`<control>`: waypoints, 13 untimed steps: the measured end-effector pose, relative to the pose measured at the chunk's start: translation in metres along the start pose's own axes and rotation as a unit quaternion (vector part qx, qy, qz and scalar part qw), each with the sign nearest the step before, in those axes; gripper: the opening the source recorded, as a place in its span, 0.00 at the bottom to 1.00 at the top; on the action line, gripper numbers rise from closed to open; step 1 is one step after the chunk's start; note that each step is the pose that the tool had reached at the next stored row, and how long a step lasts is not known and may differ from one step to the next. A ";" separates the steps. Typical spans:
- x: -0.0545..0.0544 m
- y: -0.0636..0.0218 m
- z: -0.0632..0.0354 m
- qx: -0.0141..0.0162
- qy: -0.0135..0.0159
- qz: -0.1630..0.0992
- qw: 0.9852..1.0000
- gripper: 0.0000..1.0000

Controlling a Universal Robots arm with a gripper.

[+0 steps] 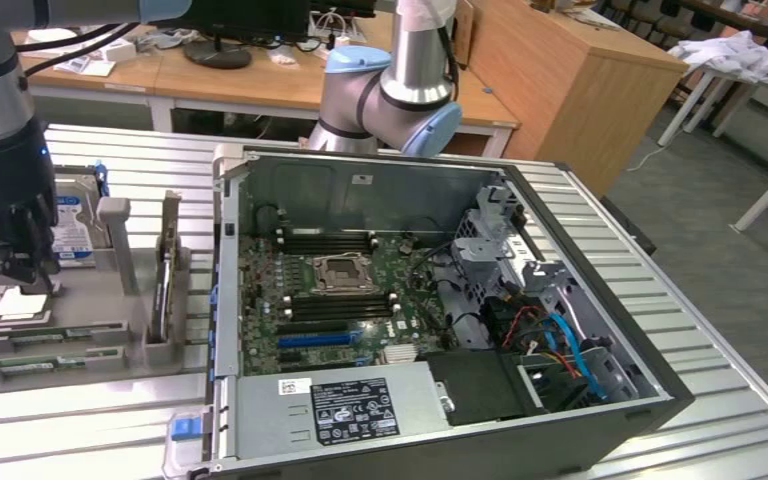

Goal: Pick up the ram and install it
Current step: 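Pick up the ram and move it above insertion slot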

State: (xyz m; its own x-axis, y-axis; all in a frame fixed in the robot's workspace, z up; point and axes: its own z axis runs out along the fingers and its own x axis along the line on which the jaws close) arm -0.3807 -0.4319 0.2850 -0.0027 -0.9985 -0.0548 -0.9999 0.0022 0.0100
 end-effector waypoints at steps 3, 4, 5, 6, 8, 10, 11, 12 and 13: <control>0.000 0.0000 0.0003 0.000 0.000 0.000 1.000 0.31; 0.001 -0.0001 0.0005 0.000 0.000 0.000 1.000 0.31; 0.002 -0.0001 0.0004 0.000 0.000 0.000 1.000 0.31; 0.002 0.0000 0.0002 0.000 0.000 0.000 1.000 0.31; 0.005 0.0000 0.0002 0.000 0.000 0.000 1.000 0.31; 0.008 0.0000 -0.0001 0.000 0.000 0.000 1.000 0.31; 0.009 -0.0001 -0.0001 0.000 0.000 0.000 1.000 0.31; 0.011 0.0000 -0.0001 0.000 0.000 0.000 1.000 0.31; 0.013 0.0000 -0.0002 0.000 0.000 0.000 1.000 0.31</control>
State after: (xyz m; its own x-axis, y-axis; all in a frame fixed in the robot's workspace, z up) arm -0.3807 -0.4447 0.2845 -0.0028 -0.9985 -0.0549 -0.9999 0.0022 0.0099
